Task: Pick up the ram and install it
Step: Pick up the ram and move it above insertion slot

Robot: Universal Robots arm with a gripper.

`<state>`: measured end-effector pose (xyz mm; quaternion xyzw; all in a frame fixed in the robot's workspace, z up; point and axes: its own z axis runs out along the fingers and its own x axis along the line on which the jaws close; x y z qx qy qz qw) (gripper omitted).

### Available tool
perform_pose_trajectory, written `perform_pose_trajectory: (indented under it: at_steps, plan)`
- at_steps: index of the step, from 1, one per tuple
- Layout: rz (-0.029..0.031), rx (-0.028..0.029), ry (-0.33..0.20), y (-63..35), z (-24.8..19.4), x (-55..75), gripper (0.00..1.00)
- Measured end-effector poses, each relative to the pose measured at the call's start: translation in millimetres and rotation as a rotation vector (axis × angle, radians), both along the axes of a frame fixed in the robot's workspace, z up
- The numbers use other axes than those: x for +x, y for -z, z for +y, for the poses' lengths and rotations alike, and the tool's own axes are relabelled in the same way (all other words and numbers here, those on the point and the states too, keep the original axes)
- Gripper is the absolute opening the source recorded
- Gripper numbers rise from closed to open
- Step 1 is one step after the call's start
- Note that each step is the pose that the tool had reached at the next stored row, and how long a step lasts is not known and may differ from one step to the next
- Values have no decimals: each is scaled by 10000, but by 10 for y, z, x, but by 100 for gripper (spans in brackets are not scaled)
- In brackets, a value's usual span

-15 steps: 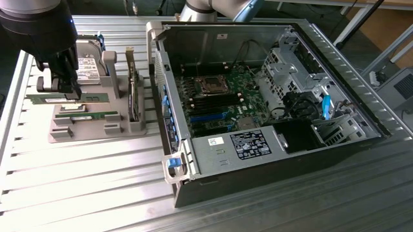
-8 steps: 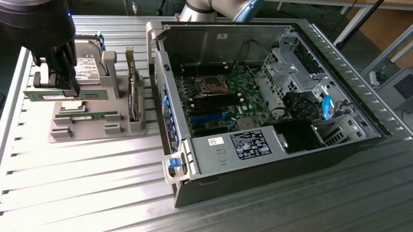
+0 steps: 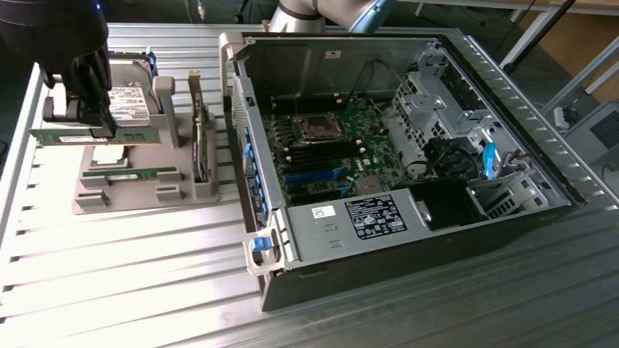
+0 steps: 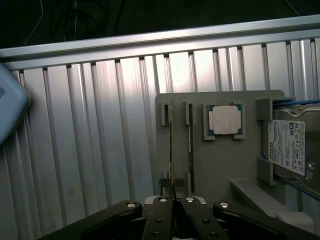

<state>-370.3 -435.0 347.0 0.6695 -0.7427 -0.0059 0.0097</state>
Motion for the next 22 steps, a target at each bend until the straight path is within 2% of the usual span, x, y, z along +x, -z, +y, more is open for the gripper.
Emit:
perform_pose_trajectory:
  at_steps: [9,10,22]
  plan:
    - [0,0,0,-171,0,0,11]
    - [-2,0,0,-278,0,0,11]
    - [1,-3,0,-449,0,0,11]
